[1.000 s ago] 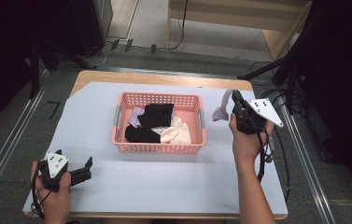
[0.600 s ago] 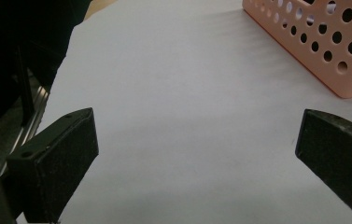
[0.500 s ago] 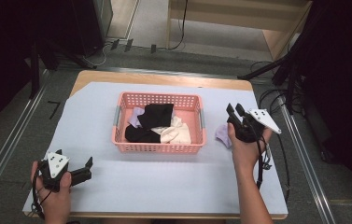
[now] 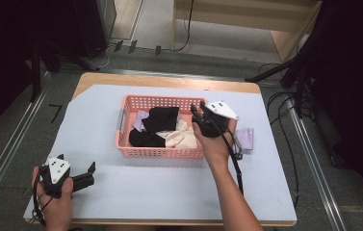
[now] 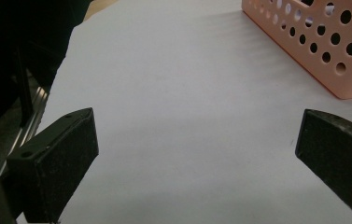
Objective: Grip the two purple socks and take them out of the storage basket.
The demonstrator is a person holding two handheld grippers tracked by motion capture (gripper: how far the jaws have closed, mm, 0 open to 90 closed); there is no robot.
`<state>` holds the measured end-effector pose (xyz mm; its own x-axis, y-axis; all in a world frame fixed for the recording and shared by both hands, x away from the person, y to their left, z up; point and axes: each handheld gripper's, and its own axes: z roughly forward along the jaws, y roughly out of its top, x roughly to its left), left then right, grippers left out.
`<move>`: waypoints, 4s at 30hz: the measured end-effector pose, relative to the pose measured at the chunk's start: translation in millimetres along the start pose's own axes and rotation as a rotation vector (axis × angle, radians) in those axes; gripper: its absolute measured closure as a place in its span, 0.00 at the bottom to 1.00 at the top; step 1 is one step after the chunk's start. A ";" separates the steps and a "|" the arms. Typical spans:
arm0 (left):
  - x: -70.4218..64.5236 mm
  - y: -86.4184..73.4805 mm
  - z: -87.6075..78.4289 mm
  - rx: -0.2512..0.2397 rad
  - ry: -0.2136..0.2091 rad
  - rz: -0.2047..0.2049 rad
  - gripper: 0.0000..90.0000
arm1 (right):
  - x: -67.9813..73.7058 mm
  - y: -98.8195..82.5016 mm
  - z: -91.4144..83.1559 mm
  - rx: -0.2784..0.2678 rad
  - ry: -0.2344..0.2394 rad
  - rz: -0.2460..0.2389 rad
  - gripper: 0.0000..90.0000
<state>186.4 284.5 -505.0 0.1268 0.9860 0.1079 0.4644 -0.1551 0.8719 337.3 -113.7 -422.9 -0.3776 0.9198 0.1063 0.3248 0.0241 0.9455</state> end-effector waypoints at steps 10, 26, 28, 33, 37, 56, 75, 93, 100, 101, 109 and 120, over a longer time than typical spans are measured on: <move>0.0 -0.1 0.0 -0.001 -0.003 0.000 0.00 | 34.1 -4.0 56.2 0.203 0.034 0.016 0.61; -0.2 0.2 0.6 0.002 -0.005 0.008 0.00 | 43.8 -20.2 110.1 0.585 0.030 0.032 0.86; -0.4 0.1 0.7 0.004 -0.007 0.003 0.00 | 42.6 -17.4 107.1 0.568 0.044 0.051 0.91; -0.7 0.3 1.0 0.005 -0.010 0.007 0.00 | 38.3 -4.1 87.8 0.454 0.061 0.056 0.96; -0.8 0.3 1.2 0.008 -0.009 0.009 0.00 | 24.5 7.5 68.9 0.387 -0.006 0.058 0.96; -0.6 0.3 1.5 0.006 -0.012 0.005 0.00 | 87.2 -5.2 108.5 0.509 0.178 0.004 0.75; 0.0 0.6 1.7 0.014 -0.018 0.009 0.00 | 119.4 -24.5 142.2 0.701 0.208 -0.076 0.94; -1.1 1.0 3.1 0.022 -0.015 0.013 0.00 | 103.5 46.2 57.8 0.275 0.371 0.087 0.96; -2.0 1.2 3.0 0.028 -0.009 0.016 0.00 | 71.0 54.0 38.8 0.229 0.272 0.085 0.96; -1.8 1.2 2.6 0.031 -0.011 0.019 0.00 | 64.6 50.4 40.0 0.239 0.230 0.072 0.96; -2.5 1.2 3.3 0.031 -0.009 0.025 0.00 | 32.4 9.0 69.0 0.446 0.023 -0.005 0.91; -3.2 1.1 3.2 0.029 -0.008 0.034 0.00 | 44.5 -20.3 103.9 0.539 0.103 -0.035 0.37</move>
<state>189.3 281.0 -505.9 0.1497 0.9797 0.1331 0.4850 -0.1900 0.8536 404.0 -32.6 -469.3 -0.4705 0.8724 0.1328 0.6982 0.2760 0.6605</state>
